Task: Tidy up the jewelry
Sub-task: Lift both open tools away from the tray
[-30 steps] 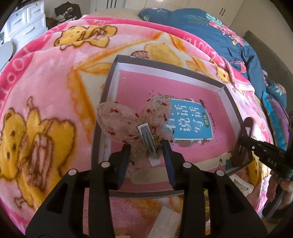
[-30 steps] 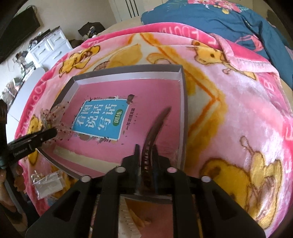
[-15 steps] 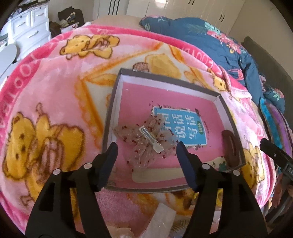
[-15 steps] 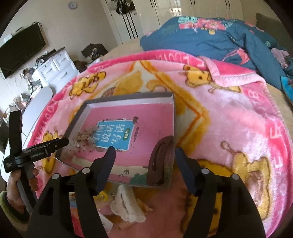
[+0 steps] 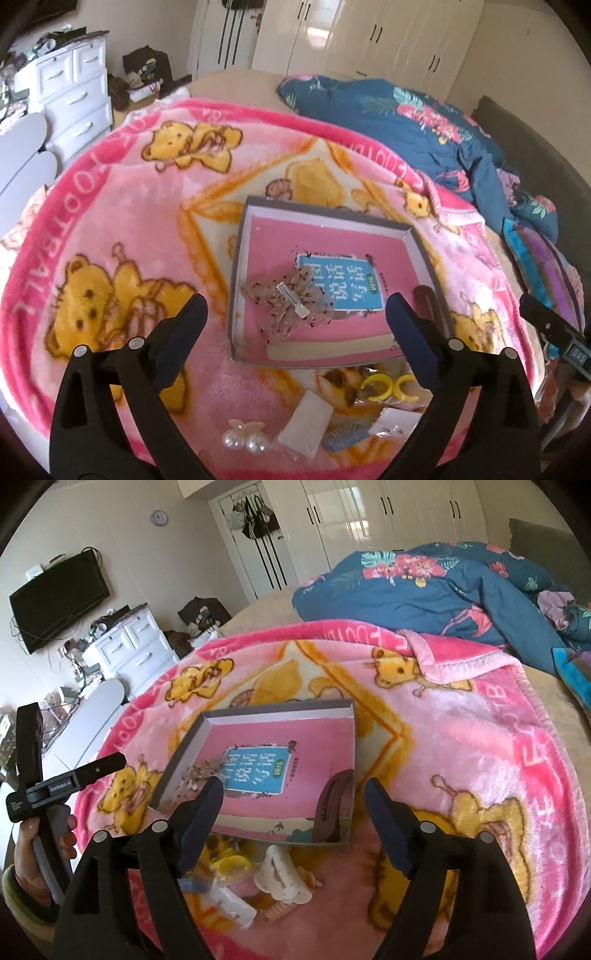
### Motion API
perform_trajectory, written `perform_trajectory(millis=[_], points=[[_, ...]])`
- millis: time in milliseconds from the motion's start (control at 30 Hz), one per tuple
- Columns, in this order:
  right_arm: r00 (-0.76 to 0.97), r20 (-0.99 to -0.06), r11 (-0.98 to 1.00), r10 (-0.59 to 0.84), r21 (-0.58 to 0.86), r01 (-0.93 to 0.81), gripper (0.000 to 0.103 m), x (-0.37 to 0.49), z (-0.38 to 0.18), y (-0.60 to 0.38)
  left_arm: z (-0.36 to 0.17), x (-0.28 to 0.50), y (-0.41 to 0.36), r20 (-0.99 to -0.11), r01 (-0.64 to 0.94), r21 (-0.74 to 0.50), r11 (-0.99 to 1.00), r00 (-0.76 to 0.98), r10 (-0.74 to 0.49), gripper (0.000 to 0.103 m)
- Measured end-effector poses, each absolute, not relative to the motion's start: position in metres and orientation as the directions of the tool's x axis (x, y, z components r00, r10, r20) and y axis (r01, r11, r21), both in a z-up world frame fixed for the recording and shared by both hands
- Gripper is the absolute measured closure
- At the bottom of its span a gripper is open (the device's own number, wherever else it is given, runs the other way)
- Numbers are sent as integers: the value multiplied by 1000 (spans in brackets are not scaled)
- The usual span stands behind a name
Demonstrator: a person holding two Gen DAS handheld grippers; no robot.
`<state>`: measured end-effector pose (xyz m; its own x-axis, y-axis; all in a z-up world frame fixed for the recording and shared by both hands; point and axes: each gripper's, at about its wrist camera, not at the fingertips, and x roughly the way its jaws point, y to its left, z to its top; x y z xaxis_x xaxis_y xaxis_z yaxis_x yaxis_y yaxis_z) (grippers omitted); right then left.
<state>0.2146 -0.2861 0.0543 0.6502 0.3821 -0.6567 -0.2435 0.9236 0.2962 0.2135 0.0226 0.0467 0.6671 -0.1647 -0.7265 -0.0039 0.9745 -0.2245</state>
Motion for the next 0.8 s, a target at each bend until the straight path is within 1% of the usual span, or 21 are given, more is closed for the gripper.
perform_trajectory(millis=[100,167,467,800], points=[[660,-644,922,386,292,-255,24,206,64,-286,59,203,25,-713,-9,-224,974,683,-158,11],[668,-631,919,394,292,-266,22,199,71,-285,63,197,28,-709,-10,-227,974,687,-158,10],[689,-592,908,419,275,-316,22,167,95,-277,82,162,33,-681,4,-230,973,714,-164,10],[678,-588,897,441,259,-358,22,140,99,-268,80,128,31,-681,12,-218,976,714,-160,10]])
